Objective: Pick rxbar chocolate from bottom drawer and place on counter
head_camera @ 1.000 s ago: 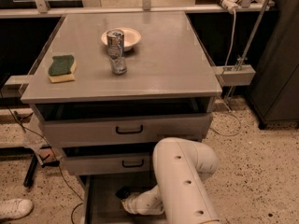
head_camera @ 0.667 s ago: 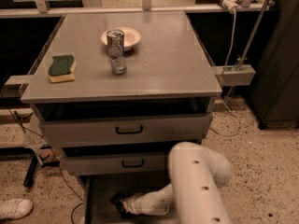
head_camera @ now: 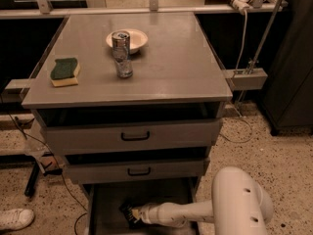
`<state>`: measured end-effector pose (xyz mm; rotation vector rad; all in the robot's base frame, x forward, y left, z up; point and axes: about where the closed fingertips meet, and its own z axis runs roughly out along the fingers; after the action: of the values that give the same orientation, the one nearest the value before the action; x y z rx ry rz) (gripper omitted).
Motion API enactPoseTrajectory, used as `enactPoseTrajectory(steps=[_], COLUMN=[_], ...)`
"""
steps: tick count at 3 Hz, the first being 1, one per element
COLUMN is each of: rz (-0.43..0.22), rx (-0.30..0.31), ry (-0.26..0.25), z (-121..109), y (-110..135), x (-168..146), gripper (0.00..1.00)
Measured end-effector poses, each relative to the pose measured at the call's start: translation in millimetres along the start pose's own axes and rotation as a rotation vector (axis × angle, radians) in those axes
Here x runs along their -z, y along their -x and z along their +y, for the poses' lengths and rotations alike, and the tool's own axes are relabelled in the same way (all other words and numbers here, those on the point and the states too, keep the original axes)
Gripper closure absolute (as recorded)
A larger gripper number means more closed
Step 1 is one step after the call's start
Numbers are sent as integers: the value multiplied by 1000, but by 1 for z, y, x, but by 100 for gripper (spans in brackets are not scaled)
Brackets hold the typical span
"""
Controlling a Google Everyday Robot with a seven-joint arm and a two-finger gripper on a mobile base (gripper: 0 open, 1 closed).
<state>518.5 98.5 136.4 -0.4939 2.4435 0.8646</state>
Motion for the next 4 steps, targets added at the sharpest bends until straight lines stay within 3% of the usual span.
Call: enactPoseTrajectory(steps=[1,2,4], rz=[-8,26,28], rx=[-54,-94,-93], ry=[12,-25,-36], z=[-7,-22,-19], y=[3,22,25], x=[20,91,99], gripper=[100,100,100])
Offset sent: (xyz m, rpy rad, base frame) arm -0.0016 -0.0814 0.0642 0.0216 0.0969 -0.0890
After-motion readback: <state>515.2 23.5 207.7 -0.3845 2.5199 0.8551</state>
